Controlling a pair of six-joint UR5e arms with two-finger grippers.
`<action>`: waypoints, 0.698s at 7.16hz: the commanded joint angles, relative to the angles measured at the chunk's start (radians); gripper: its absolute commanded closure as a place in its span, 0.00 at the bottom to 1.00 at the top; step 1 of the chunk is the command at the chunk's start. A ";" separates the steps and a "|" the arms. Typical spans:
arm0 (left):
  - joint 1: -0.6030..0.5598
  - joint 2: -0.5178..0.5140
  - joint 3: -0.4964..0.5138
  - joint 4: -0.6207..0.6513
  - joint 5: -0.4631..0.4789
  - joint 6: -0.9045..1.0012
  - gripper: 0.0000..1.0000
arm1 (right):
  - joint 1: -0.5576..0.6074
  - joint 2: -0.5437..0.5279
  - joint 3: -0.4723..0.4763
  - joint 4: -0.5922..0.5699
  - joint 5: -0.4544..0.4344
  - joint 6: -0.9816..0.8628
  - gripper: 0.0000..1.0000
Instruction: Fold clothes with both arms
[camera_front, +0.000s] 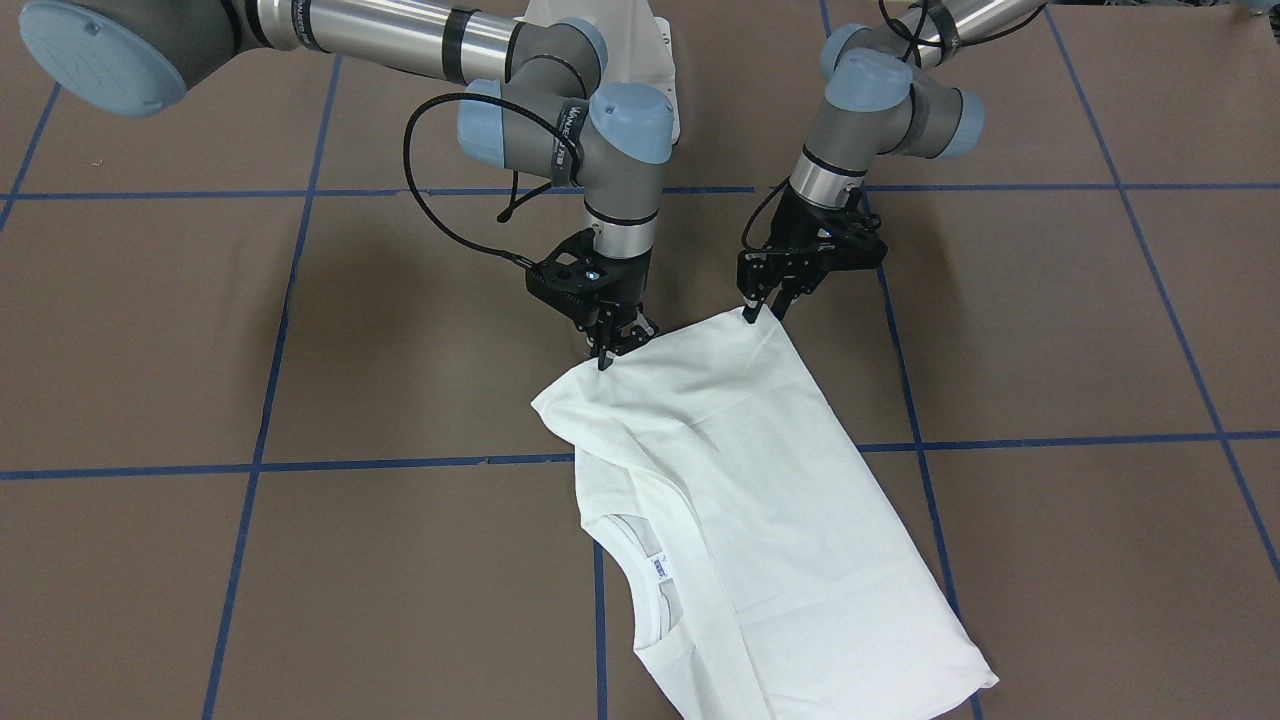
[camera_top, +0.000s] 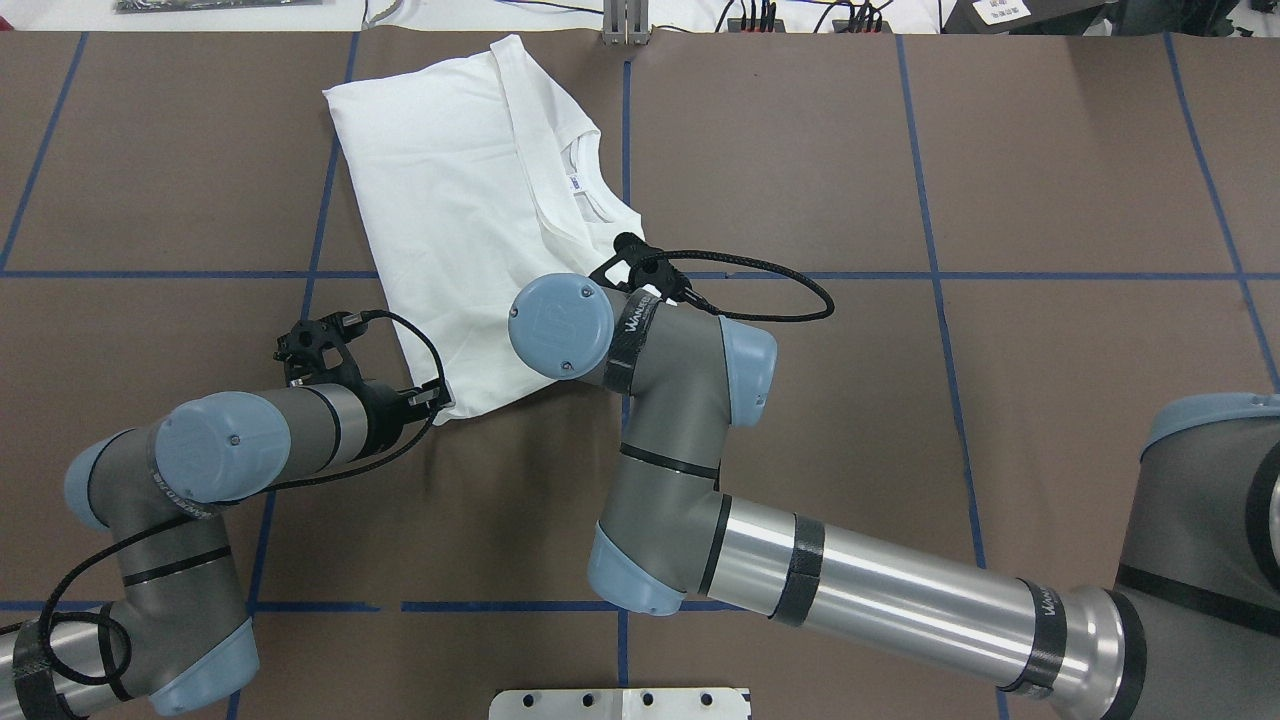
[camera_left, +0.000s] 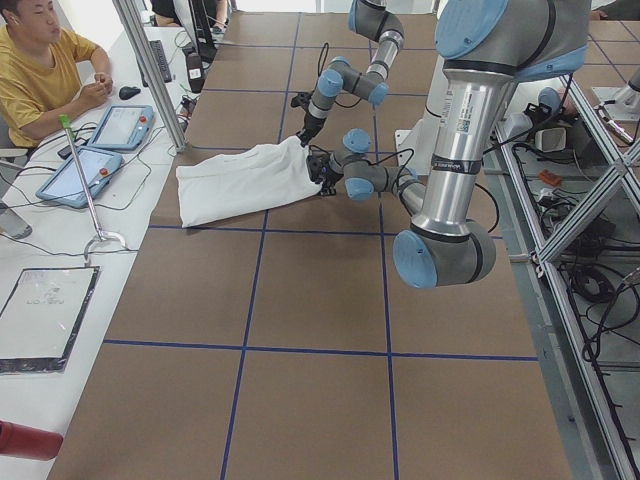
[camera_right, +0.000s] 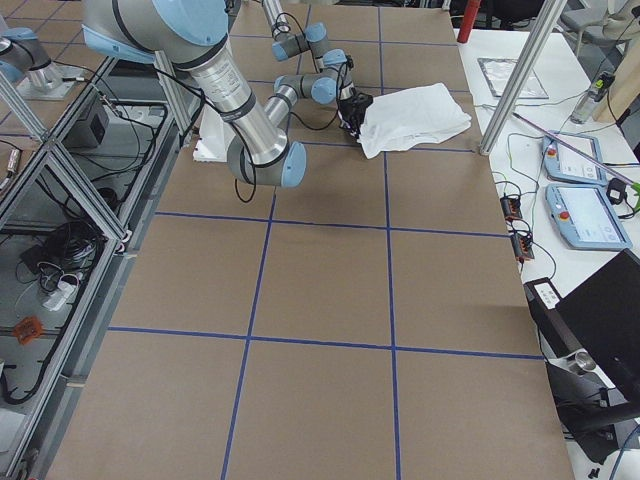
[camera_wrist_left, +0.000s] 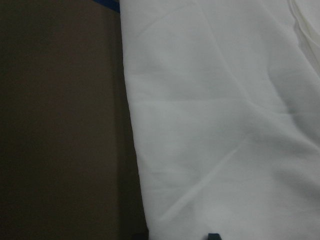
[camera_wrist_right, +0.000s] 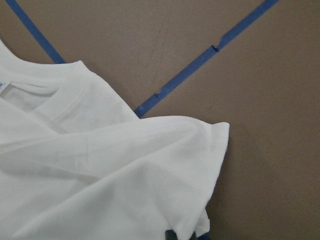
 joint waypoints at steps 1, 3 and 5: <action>0.003 -0.010 -0.009 0.001 0.000 -0.022 1.00 | 0.000 -0.033 0.044 0.000 -0.001 0.000 1.00; 0.004 -0.022 -0.012 0.001 0.000 -0.022 1.00 | 0.000 -0.038 0.054 0.000 -0.001 0.000 1.00; 0.006 -0.131 -0.058 0.111 -0.016 -0.020 1.00 | 0.000 -0.181 0.258 -0.024 0.002 -0.035 1.00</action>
